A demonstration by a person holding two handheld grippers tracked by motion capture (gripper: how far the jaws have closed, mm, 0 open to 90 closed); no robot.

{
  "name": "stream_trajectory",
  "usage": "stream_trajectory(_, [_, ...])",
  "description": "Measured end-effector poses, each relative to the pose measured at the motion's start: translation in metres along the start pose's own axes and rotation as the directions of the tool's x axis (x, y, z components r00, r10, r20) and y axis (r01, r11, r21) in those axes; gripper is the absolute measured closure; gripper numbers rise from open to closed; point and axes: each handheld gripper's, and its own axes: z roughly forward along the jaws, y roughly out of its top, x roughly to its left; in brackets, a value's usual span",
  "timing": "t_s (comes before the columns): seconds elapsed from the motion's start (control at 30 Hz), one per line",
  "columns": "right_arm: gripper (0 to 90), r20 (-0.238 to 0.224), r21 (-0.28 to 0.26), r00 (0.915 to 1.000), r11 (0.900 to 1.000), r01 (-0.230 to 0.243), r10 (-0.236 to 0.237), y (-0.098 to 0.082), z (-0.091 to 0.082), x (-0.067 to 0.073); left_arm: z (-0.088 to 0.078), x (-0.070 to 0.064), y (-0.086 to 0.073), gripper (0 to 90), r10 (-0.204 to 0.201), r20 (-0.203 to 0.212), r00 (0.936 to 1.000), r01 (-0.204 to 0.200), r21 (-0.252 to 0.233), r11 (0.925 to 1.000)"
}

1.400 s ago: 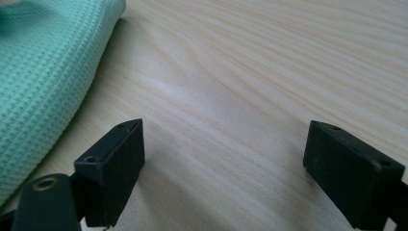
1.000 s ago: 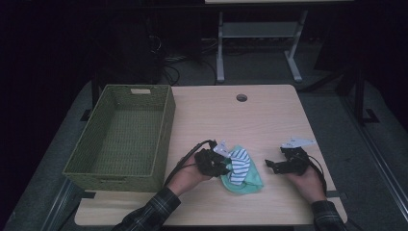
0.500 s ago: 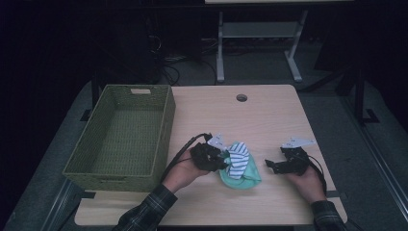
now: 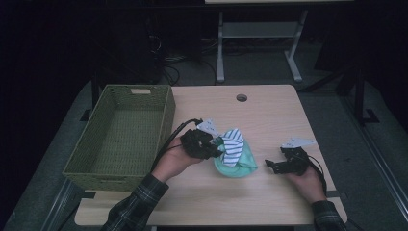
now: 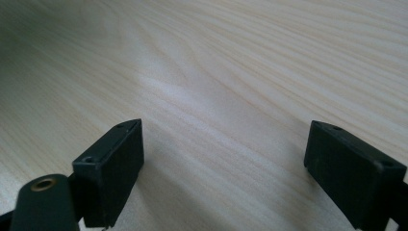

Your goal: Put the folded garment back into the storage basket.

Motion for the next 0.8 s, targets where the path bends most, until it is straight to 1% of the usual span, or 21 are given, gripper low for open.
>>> stream_trajectory(0.03, [13.4,0.0,0.0,1.0,1.0,-0.001,0.001,0.0,0.0,0.0,-0.004,0.0,0.002,80.3,-0.008,-0.003,1.0,0.008,-0.001,1.0])
stream_trajectory(0.1, [13.3,0.0,0.0,1.0,1.0,0.0,0.0,0.0,0.0,0.0,-0.01,0.002,0.004,80.3,0.006,-0.006,1.0,-0.006,0.005,1.0])
stream_trajectory(0.23, [13.4,0.0,0.0,1.0,1.0,0.0,0.0,0.0,0.0,0.0,-0.022,0.004,0.008,80.2,0.001,-0.019,0.9998,-0.001,0.003,1.0])
stream_trajectory(0.37, [13.3,0.0,0.0,1.0,1.0,0.0,0.0,0.0,0.0,0.0,-0.032,0.008,0.01,80.1,0.006,-0.03,0.9995,-0.006,0.002,1.0])
stream_trajectory(0.43, [12.9,0.002,0.001,1.0,1.0,0.002,-0.002,0.0,0.0,0.0,-0.037,0.01,0.011,80.1,0.002,-0.038,0.9993,-0.002,0.005,1.0])
stream_trajectory(0.47, [12.6,0.003,0.002,1.0,1.0,0.002,-0.002,0.0,0.0,0.0,-0.039,0.01,0.011,80.1,-0.003,-0.043,0.9991,0.003,-0.001,1.0])
stream_trajectory(0.5, [12.4,0.004,0.003,1.0,1.0,0.002,-0.002,0.0,0.0,0.0,-0.042,0.012,0.011,80.1,0.003,-0.046,0.9989,-0.003,0.007,1.0])
stream_trajectory(0.57, [10.8,0.005,0.005,1.0,1.0,0.002,-0.002,0.0,0.0,0.0,-0.046,0.014,0.011,80.0,-0.009,-0.05,0.9987,0.009,-0.001,1.0])
stream_trajectory(0.63, [9.4,0.008,0.007,1.0,1.0,-0.003,0.003,0.0,0.001,0.0,-0.051,0.016,0.01,80.1,-0.008,-0.056,0.9984,0.008,0.0,1.0])
stream_trajectory(0.8, [8.3,0.009,0.01,0.9999,1.0,-0.006,0.006,0.0,0.001,0.0,-0.063,0.022,0.006,80.1,-0.031,-0.073,0.9968,0.031,-0.007,0.9995])
